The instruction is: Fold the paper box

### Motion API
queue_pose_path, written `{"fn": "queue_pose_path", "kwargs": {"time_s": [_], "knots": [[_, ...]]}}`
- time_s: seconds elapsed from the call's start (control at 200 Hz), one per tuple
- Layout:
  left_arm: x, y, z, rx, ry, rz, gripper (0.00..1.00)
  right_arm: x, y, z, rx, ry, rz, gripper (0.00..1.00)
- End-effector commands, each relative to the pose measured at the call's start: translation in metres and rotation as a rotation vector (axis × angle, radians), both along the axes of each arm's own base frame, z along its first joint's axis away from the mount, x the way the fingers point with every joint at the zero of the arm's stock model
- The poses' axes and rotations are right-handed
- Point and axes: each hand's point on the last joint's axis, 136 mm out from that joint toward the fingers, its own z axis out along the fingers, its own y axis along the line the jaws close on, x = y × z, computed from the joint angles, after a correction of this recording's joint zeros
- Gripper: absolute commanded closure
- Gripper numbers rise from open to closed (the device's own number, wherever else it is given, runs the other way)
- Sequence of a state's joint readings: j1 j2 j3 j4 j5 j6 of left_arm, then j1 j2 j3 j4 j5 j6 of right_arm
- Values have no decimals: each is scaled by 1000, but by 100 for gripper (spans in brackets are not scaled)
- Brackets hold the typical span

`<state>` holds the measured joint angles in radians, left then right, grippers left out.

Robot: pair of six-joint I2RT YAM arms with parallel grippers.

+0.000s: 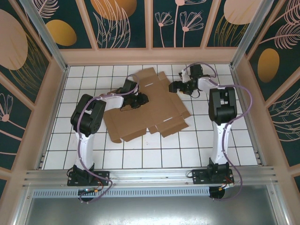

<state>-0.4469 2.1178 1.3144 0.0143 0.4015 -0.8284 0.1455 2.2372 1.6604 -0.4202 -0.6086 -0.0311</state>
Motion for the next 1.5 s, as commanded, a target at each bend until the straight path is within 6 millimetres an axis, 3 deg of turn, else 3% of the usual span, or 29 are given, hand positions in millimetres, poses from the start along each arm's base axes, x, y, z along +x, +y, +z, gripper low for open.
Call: {"fn": "queue_pose_path", "kwargs": {"time_s": [0.0,0.195,0.285,0.515,0.716,0.861,1.031,1.216,1.251,1.376,1.456,1.496], "knots": [[1,7,-18,43,19,-5,73,-5,10,1,34,17,66,10],[-2,14,-32,67,33,1,74,-32,33,-11,166,111,146,18],[-2,16,-36,75,39,2,75,-40,37,-15,190,140,160,29],[-1,19,-39,91,41,8,75,-40,20,-10,124,86,107,60],[-1,20,-40,97,41,11,75,-27,7,7,-76,-49,38,80],[-3,18,-40,97,43,7,75,-21,-11,5,-400,-147,-43,84],[-5,14,-41,100,47,0,75,-28,-21,-7,-790,-229,-96,87],[-7,13,-45,96,59,2,75,-40,-9,-31,-1111,-297,-38,86],[-7,14,-46,96,60,2,75,-44,1,-34,-1141,-314,-20,86],[-8,14,-45,99,60,1,75,-42,4,-34,-1124,-306,-43,87],[-8,14,-42,102,54,-3,75,-42,17,-21,-956,-291,-49,86],[-8,14,-40,101,51,-5,75,-38,11,-13,-824,-252,-74,84]]}}
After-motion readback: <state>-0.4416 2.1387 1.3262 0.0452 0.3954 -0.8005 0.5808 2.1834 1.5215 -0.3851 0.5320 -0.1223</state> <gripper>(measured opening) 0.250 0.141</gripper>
